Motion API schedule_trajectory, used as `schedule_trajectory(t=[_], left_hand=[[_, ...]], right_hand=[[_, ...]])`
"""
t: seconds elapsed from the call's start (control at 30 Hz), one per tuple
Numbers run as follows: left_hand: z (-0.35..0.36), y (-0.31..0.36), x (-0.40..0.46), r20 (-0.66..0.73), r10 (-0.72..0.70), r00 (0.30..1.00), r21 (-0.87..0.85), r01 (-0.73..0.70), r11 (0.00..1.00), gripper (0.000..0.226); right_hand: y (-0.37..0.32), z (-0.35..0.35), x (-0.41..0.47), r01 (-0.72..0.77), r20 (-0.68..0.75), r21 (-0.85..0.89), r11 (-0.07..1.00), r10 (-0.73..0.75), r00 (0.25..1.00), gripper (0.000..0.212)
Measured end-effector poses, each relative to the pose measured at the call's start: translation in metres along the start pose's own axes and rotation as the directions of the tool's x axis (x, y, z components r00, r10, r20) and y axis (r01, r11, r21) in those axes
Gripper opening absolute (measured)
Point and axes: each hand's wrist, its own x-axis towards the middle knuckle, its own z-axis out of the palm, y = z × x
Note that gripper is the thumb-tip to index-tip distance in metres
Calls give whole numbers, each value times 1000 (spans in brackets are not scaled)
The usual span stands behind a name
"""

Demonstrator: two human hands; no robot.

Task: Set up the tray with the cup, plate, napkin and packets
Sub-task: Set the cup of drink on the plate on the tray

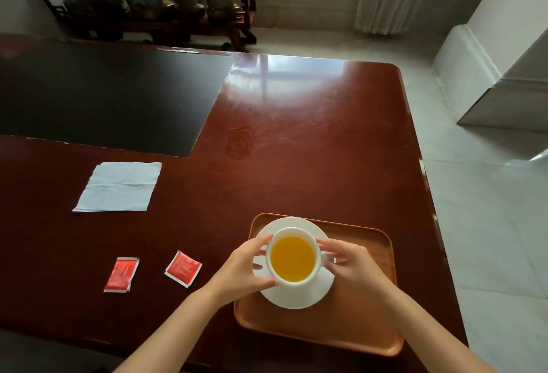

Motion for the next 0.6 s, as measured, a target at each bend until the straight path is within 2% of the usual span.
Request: schedule_trajectory(t=[0.27, 0.37, 0.47, 0.57, 0.6], left_hand=[[0, -1, -1, 21, -1, 1000, -10, 1, 1000, 80], [-8, 3, -1, 78, -11, 997, 35, 9, 999, 76], [-21, 13, 1, -2, 3, 1000, 223, -2, 975, 60], [-37, 34, 6, -170, 83, 982, 479, 9, 878, 24], [-43, 41, 7, -204, 102, 974, 538, 25, 843, 19]], right_hand=[[-1, 1, -1, 19, 12, -43, 999, -19, 1000, 47], [-2, 1, 1, -5, -13, -175, 984, 3, 1000, 40], [-18, -2, 10, 32, -90, -442, 896, -80, 993, 31], [-53, 0, 24, 128, -93, -562, 817, -216, 972, 23], [-64, 2, 29, 154, -85, -586, 796, -250, 965, 21]])
